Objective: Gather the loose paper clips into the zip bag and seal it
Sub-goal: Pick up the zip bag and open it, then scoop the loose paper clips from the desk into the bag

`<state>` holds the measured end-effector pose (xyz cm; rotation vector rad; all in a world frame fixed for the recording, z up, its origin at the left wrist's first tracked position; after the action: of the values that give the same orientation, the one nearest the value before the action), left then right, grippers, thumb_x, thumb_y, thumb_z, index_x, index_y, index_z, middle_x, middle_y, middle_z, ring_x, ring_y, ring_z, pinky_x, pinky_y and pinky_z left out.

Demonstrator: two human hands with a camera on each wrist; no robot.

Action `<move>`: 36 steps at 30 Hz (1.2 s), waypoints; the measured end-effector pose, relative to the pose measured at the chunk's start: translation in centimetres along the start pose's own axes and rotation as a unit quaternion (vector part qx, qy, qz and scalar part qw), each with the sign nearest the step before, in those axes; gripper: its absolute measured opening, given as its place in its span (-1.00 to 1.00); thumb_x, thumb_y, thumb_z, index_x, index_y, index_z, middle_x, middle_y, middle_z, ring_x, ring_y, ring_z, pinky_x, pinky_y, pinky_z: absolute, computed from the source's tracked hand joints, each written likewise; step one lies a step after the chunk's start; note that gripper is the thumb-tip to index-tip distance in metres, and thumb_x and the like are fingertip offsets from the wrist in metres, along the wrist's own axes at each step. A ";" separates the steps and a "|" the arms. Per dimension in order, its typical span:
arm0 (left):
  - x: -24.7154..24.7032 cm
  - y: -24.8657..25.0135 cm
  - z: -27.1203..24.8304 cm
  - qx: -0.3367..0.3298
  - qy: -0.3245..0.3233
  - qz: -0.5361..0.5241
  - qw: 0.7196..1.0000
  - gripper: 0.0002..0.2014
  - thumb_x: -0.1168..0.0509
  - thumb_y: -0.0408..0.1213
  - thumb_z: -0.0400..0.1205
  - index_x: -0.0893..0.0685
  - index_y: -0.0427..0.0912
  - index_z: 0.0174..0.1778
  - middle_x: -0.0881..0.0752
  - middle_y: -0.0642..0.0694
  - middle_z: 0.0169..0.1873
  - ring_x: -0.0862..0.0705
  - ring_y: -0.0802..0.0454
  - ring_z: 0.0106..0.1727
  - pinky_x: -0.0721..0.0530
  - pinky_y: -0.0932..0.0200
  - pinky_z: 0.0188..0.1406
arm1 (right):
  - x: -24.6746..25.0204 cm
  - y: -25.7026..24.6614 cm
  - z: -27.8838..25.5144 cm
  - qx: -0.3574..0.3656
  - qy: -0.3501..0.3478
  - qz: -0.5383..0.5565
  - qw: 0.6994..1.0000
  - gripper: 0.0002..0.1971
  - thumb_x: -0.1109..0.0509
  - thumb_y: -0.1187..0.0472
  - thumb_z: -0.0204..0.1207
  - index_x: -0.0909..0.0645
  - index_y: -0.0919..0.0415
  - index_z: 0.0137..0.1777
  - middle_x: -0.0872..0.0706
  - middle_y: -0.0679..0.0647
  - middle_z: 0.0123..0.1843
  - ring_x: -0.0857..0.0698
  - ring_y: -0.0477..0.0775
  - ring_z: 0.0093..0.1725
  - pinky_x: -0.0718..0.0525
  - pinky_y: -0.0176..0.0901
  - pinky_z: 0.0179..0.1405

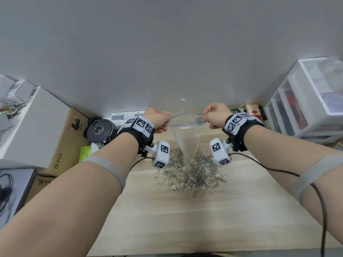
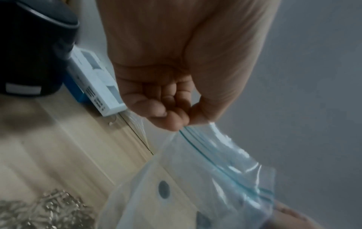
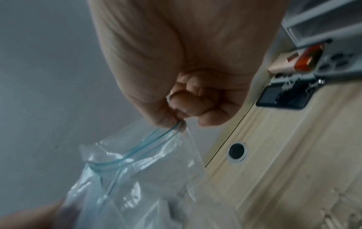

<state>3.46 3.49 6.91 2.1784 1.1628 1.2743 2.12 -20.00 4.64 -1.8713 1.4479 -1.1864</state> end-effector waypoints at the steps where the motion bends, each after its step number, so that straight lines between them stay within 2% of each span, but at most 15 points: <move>1: 0.5 -0.2 0.0 -0.007 0.010 0.017 1.000 -0.88 -0.36 -0.33 0.51 -0.65 -0.19 -0.36 -0.66 -0.09 -0.52 -0.61 0.12 -0.61 -0.56 0.34 -0.64 | 0.6 0.0 -0.1 0.008 0.007 -0.027 1.000 -0.87 -0.42 0.41 0.45 -0.60 0.18 -0.12 -0.63 0.10 -0.30 -0.52 0.00 -0.49 -0.62 -0.24 -0.53; 4: 1.1 -0.3 -0.4 -0.041 0.025 0.040 0.998 -0.95 -0.39 -0.40 0.44 -0.65 -0.22 -0.30 -0.65 -0.14 -0.52 -0.58 0.06 -0.60 -0.51 0.32 -0.64 | 1.1 0.1 0.0 0.028 -0.002 -0.049 0.998 -0.87 -0.36 0.44 0.49 -0.63 0.22 -0.20 -0.66 0.16 -0.25 -0.57 0.04 -0.51 -0.72 -0.20 -0.49; 6: 0.8 0.4 -0.8 -0.077 0.011 0.041 0.996 -0.94 -0.38 -0.44 0.46 -0.71 -0.21 -0.22 -0.64 -0.12 -0.53 -0.53 0.05 -0.61 -0.49 0.28 -0.60 | 0.8 0.3 0.1 0.029 -0.008 -0.055 0.998 -0.80 -0.29 0.49 0.50 -0.62 0.20 -0.21 -0.67 0.20 -0.21 -0.66 0.08 -0.50 -0.81 -0.04 -0.33; 10: 0.2 0.9 -1.3 -0.088 -0.050 -0.024 0.995 -0.80 -0.31 -0.48 0.56 -0.83 -0.21 -0.11 -0.52 -0.07 -0.55 -0.37 0.03 -0.57 -0.34 0.26 -0.60 | -1.6 0.6 -0.6 0.006 -0.109 -0.016 0.994 -0.72 -0.12 0.55 0.60 -0.55 0.22 0.08 -0.69 0.18 0.02 -0.79 0.19 -0.32 -0.82 0.06 -0.16; 11: 0.2 0.9 -1.5 -0.086 -0.060 -0.040 0.994 -0.86 -0.36 -0.42 0.57 -0.83 -0.32 -0.08 -0.49 -0.07 -0.53 -0.35 0.02 -0.54 -0.33 0.26 -0.59 | -2.2 0.7 -0.9 -0.002 -0.134 -0.002 0.991 -0.70 -0.11 0.56 0.60 -0.57 0.22 0.08 -0.70 0.19 0.08 -0.80 0.20 -0.29 -0.82 0.06 -0.13; 13: 0.6 0.9 -1.5 -0.089 -0.052 -0.042 0.994 -0.72 -0.48 -0.21 0.55 -0.80 -0.41 -0.06 -0.51 -0.06 -0.47 -0.41 0.03 -0.47 -0.41 0.23 -0.52 | -3.2 0.7 -1.4 -0.012 -0.159 0.030 0.987 -0.72 -0.14 0.55 0.61 -0.62 0.24 0.00 -0.73 0.26 0.06 -0.80 0.22 -0.27 -0.82 0.06 -0.11; 15: 0.9 1.1 -1.9 -0.096 -0.033 -0.025 0.995 -0.76 -0.48 -0.14 0.52 -0.84 -0.24 -0.03 -0.64 0.00 -0.32 -0.54 0.06 -0.30 -0.56 0.20 -0.35 | -4.1 0.5 -1.8 -0.016 -0.165 0.067 0.984 -0.76 -0.17 0.55 0.61 -0.62 0.28 -0.03 -0.75 0.30 -0.03 -0.78 0.21 -0.29 -0.83 0.01 -0.24; 17: 0.6 0.9 -2.0 -0.094 -0.031 -0.012 0.995 -0.74 -0.45 -0.23 0.52 -0.80 -0.10 0.13 -0.68 0.03 -0.13 -0.59 0.08 -0.12 -0.59 0.21 -0.21 | -5.1 0.4 -2.0 -0.018 -0.172 0.087 0.981 -0.75 -0.16 0.56 0.61 -0.64 0.31 -0.01 -0.76 0.31 -0.03 -0.78 0.19 -0.30 -0.78 -0.08 -0.37; 20: 0.1 0.9 -2.2 -0.110 -0.044 0.005 0.993 -0.58 -0.36 -0.51 0.53 -0.74 -0.13 0.30 -0.70 -0.05 0.08 -0.61 0.05 0.10 -0.56 0.26 -0.09 | -6.9 0.9 -2.4 -0.033 -0.199 0.112 0.973 -0.70 -0.10 0.59 0.60 -0.64 0.32 -0.03 -0.76 0.32 -0.01 -0.79 0.15 -0.31 -0.75 -0.08 -0.34; 23: 0.0 0.9 -2.5 -0.143 -0.065 -0.007 0.988 -0.53 -0.19 -0.66 0.55 -0.78 -0.18 0.24 -0.68 -0.04 0.34 -0.54 0.13 0.38 -0.40 0.45 0.23 | -9.2 2.6 -3.4 -0.069 -0.232 0.145 0.960 -0.60 0.02 0.68 0.51 -0.61 0.38 0.01 -0.73 0.33 -0.02 -0.81 0.18 -0.31 -0.79 -0.02 -0.29; 26: -0.1 0.2 -2.4 -0.154 -0.078 0.040 0.984 -0.60 -0.21 -0.54 0.62 -0.82 -0.11 0.21 -0.73 -0.01 0.27 -0.58 0.15 0.26 -0.43 0.66 -0.02 | -11.7 3.7 -4.5 -0.085 -0.255 0.170 0.948 -0.61 0.03 0.69 0.51 -0.58 0.39 0.03 -0.71 0.30 -0.07 -0.79 0.20 -0.30 -0.82 0.01 -0.29; 30: -0.9 -0.8 -2.4 -0.156 -0.118 0.001 0.981 -0.62 -0.21 -0.52 0.61 -0.84 -0.09 0.11 -0.82 -0.04 0.16 -0.73 0.07 0.26 -0.57 0.23 0.38 | -14.3 4.6 -4.9 -0.109 -0.274 0.189 0.937 -0.62 0.03 0.66 0.53 -0.57 0.35 0.01 -0.66 0.31 -0.11 -0.77 0.24 -0.27 -0.82 0.10 -0.14; 31: -1.0 -1.0 -2.2 -0.158 -0.116 -0.012 0.980 -0.64 -0.19 -0.52 0.61 -0.84 -0.14 0.10 -0.84 -0.07 0.11 -0.78 0.10 0.17 -0.63 0.17 0.34 | -14.5 4.8 -4.9 -0.113 -0.274 0.181 0.938 -0.63 0.02 0.64 0.54 -0.57 0.34 0.02 -0.66 0.29 -0.12 -0.78 0.20 -0.32 -0.82 0.09 -0.18; 33: -0.6 -1.3 -2.0 -0.158 -0.078 0.005 0.984 -0.64 -0.15 -0.47 0.64 -0.84 -0.15 0.09 -0.86 -0.06 0.02 -0.78 0.30 -0.11 -0.71 0.28 0.04 | -14.3 5.2 -4.7 -0.118 -0.256 0.158 0.946 -0.67 0.01 0.58 0.58 -0.57 0.33 0.07 -0.68 0.26 -0.14 -0.77 0.15 -0.42 -0.77 0.02 -0.27; 36: 0.9 -2.1 -1.5 -0.150 0.033 0.115 0.981 -0.60 -0.11 -0.32 0.65 -0.84 0.16 -0.02 -0.85 0.19 -0.14 -0.64 0.29 -0.33 -0.55 0.24 -0.31 | -12.9 5.6 -3.7 -0.116 -0.199 0.152 0.961 -0.74 -0.03 0.48 0.65 -0.55 0.35 0.11 -0.73 0.30 -0.17 -0.78 0.20 -0.37 -0.74 -0.02 -0.33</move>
<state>1.42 5.35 6.88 2.1002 0.6987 1.5181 -4.70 -9.15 -2.34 -1.8140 1.6118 -0.4776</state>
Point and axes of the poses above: each hand's wrist, its own z-axis towards the middle knuckle, its own x-axis out of the back of the hand, y = z × x, the point moved 8 cm from there along z, towards the middle knuckle
